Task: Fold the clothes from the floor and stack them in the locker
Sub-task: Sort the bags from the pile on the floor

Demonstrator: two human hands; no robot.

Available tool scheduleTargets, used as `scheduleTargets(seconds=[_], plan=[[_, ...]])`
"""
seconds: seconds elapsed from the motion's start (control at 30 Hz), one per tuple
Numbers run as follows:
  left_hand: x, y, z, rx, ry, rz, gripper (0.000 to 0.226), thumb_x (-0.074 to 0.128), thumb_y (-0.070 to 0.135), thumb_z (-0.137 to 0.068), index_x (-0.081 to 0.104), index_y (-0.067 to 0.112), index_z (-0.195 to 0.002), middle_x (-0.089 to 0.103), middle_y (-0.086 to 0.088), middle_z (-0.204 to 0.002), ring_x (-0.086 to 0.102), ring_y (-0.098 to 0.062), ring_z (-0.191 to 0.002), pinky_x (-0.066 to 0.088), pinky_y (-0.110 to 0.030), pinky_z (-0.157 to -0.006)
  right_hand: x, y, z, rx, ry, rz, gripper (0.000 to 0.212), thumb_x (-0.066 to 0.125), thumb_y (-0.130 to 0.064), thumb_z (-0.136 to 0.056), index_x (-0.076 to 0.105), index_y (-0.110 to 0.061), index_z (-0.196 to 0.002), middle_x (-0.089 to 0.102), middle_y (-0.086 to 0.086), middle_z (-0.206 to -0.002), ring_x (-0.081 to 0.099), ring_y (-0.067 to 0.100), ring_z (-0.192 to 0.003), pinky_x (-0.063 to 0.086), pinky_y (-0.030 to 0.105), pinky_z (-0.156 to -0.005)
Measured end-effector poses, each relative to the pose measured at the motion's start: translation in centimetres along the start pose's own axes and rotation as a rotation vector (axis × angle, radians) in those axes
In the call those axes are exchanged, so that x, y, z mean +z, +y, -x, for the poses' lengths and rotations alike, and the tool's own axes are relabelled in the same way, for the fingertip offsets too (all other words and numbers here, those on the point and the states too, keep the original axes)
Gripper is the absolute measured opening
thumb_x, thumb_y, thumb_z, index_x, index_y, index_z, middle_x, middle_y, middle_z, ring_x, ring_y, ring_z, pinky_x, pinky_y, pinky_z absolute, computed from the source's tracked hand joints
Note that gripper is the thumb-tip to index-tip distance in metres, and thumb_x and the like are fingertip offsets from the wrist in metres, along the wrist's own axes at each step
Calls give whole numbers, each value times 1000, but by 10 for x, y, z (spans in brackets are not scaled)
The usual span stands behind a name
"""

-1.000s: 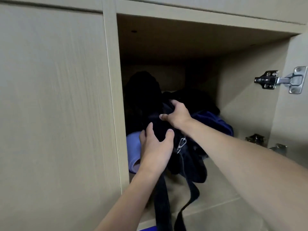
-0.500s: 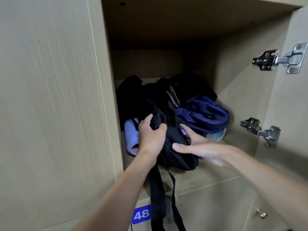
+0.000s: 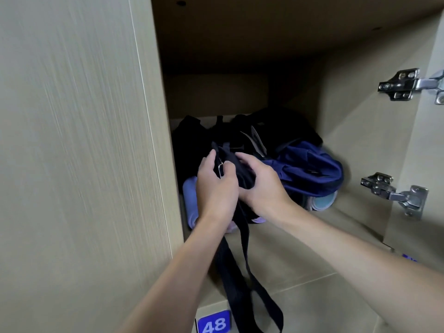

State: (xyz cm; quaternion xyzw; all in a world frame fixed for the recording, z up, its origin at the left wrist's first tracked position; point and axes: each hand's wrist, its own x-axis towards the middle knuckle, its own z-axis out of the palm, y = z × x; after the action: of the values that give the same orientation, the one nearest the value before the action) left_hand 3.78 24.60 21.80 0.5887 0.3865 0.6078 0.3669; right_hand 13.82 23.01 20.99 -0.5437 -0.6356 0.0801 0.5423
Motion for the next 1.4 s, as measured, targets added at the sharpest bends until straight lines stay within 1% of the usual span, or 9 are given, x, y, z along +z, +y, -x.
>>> scheduleTargets(seconds=[0.23, 0.37, 0.47, 0.63, 0.77, 0.93, 1.17, 1.33, 1.4], plan=[[4, -30, -3, -152, 113, -155, 63, 45, 31, -97, 21, 45, -154, 21, 10, -164, 29, -15, -147, 24, -54, -119, 38, 23, -38, 61, -24, -4, 66, 73, -19, -80, 50, -25, -141, 61, 2, -129, 57, 17, -121, 45, 30, -103], [6, -34, -5, -148, 121, -157, 61, 46, 28, -99, 25, 45, -153, 25, 8, -163, 32, -15, -146, 23, -54, -119, 17, 40, -2, 91, -215, -116, 94, 79, -22, -81, 23, -30, -155, 41, -16, -146, 41, -5, -131, 29, 4, -102], [6, -39, -8, -130, 132, -153, 61, 47, 29, -97, 28, 46, -152, 31, 6, -160, 37, -18, -143, 27, -55, -117, 22, 45, -2, 14, -146, 44, 90, 78, -18, -83, 25, -24, -155, 39, -12, -148, 36, -3, -133, 16, -9, -92], [3, -38, -10, -183, 169, -142, 65, 46, 28, -98, 19, 44, -155, 23, 5, -163, 32, -17, -146, 26, -52, -118, 45, 43, -37, 5, -151, 46, 78, 67, -8, -90, 26, -18, -155, 32, 10, -154, 36, 15, -138, 17, -10, -88], [2, -38, -4, -192, 151, -150, 64, 43, 27, -100, 17, 46, -154, 25, 5, -162, 35, -17, -144, 26, -53, -118, 29, 44, -3, 55, -111, 45, 86, 70, -25, -90, 16, -22, -157, 34, 2, -154, 36, 10, -139, 18, -8, -92], [0, -36, -2, -199, 142, -155, 65, 43, 26, -100, 15, 42, -156, 33, 0, -158, 41, -24, -140, 28, -52, -117, 5, 41, 67, 270, -152, -168, 73, 65, -33, -93, 19, -31, -150, 51, -19, -112, 58, 5, -93, 43, 4, -80], [-11, -28, 18, -213, 54, -76, 81, 61, 31, -94, 12, 39, -158, 31, 4, -159, 38, -18, -142, 32, -38, -116, 8, 35, 113, 271, -386, -180, 78, 81, -47, -69, 39, -35, -134, 71, -2, -90, 58, 10, -77, 48, 26, -77], [-20, -30, 45, -259, -11, -40, 92, 66, 12, -90, 9, 40, -157, 40, 20, -124, 48, -8, -111, 41, -26, -100, 17, 16, 116, 251, -341, -341, 31, 66, -20, -94, 56, -24, -123, 60, -8, -71, 45, 14, -65, 39, 21, -64], [-25, -34, 56, -278, -29, -33, 90, 63, 6, -91, 11, 38, -157, 38, 18, -132, 50, -9, -110, 41, -23, -95, 12, 8, 119, 306, -323, -381, 19, 55, -20, -100, 63, -18, -117, 65, 2, -80, 55, 15, -68, 44, 22, -67]])
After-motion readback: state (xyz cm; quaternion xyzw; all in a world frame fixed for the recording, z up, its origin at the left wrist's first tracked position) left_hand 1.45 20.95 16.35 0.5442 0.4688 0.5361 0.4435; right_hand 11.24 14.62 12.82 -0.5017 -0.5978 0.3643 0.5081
